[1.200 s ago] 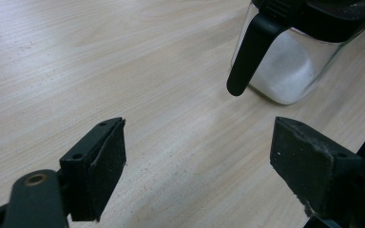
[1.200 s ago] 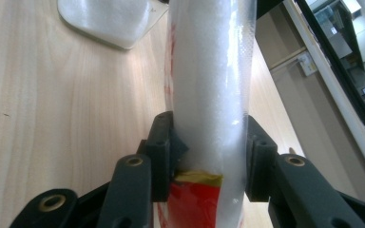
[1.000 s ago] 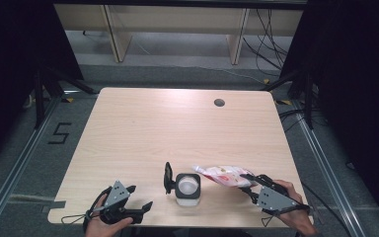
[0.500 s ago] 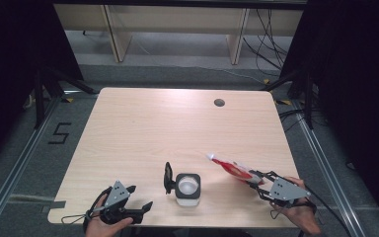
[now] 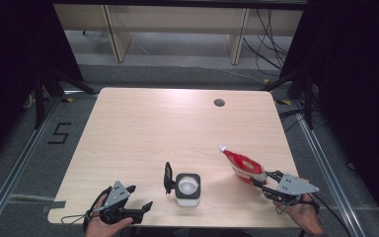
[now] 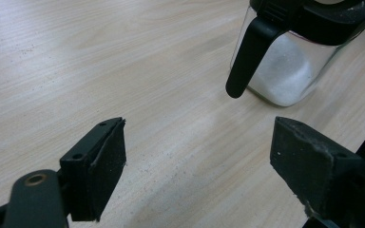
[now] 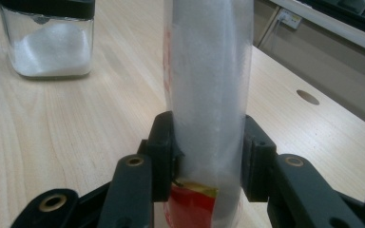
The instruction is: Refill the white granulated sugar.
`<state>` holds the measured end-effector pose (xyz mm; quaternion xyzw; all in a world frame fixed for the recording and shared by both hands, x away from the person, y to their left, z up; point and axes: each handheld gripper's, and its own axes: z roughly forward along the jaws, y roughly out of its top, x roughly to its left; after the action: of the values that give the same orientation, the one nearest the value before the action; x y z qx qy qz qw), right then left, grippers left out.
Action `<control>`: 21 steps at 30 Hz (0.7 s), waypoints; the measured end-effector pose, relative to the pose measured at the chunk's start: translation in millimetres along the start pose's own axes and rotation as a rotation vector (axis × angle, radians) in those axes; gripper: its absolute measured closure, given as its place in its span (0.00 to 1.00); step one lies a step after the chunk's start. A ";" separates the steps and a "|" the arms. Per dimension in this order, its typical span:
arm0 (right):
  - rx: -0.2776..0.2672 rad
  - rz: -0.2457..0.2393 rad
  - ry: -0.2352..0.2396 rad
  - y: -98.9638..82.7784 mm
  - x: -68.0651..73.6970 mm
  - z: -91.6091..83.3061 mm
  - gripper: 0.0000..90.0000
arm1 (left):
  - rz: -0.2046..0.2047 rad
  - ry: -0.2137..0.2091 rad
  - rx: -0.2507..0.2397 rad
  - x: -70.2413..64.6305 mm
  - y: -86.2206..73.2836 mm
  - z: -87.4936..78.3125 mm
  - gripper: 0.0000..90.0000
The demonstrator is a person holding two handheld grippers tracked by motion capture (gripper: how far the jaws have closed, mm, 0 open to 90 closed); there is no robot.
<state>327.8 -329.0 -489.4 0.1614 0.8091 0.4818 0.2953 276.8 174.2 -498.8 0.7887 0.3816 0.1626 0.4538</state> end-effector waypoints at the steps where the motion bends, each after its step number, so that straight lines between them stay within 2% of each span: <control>1: -0.002 0.024 0.010 -1.0 0.8 0.1 0.71 | 0.000 0.001 0.001 0.2 0.0 -0.1 0.21; 3: -0.015 0.021 -0.005 -2.1 -0.2 0.4 0.71 | -0.003 -0.001 -0.003 0.1 -0.1 0.3 0.21; 4: -0.001 0.047 0.005 -2.1 0.3 -1.2 0.71 | -0.008 -0.002 -0.008 -0.1 -0.2 0.6 0.21; 5: -0.017 0.039 -0.009 -3.1 -0.5 -0.8 0.71 | -0.007 -0.001 -0.007 0.0 -0.2 0.7 0.21; 6: 0.002 0.057 -0.001 -3.3 -0.7 -3.1 0.71 | -0.002 0.004 0.003 0.3 -0.2 0.3 0.21; 7: -0.004 0.050 -0.005 -3.9 -1.1 -2.9 0.71 | -0.003 0.002 0.003 0.1 -0.2 0.3 0.21; 8: -0.001 0.066 -0.009 -4.2 0.2 -3.6 0.71 | 0.032 0.001 0.002 2.3 0.5 0.2 0.21; 10: 0.014 0.094 -0.003 -3.9 1.1 -5.1 0.71 | 0.001 -0.001 -0.007 0.3 -0.2 1.0 0.21; 12: 0.004 0.082 -0.013 -4.4 0.6 -4.7 0.71 | -0.004 -0.001 -0.006 0.2 -0.3 1.1 0.21; 13: 0.027 0.089 -0.014 -3.7 0.5 -7.5 0.71 | -0.013 -0.001 -0.007 -0.6 -0.4 0.9 0.21; 14: 0.027 0.089 -0.014 -3.7 0.5 -7.5 0.71 | -0.013 -0.001 -0.007 -0.6 -0.4 0.9 0.21; 15: 0.026 0.079 -0.012 -4.2 0.3 -7.6 0.71 | 0.011 -0.002 -0.008 0.9 0.1 0.7 0.21; 18: 0.035 0.113 -0.015 -4.8 2.1 -9.2 0.71 | -0.010 0.001 -0.007 -0.3 -0.6 1.6 0.21; 21: 0.024 0.128 -0.029 -5.4 3.1 -8.8 0.70 | -0.004 0.005 0.003 -0.1 -0.5 0.8 0.21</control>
<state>320.0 -335.9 -491.9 0.2233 0.7986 0.4873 0.2738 277.0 173.8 -499.7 0.7882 0.3844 0.1630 0.4521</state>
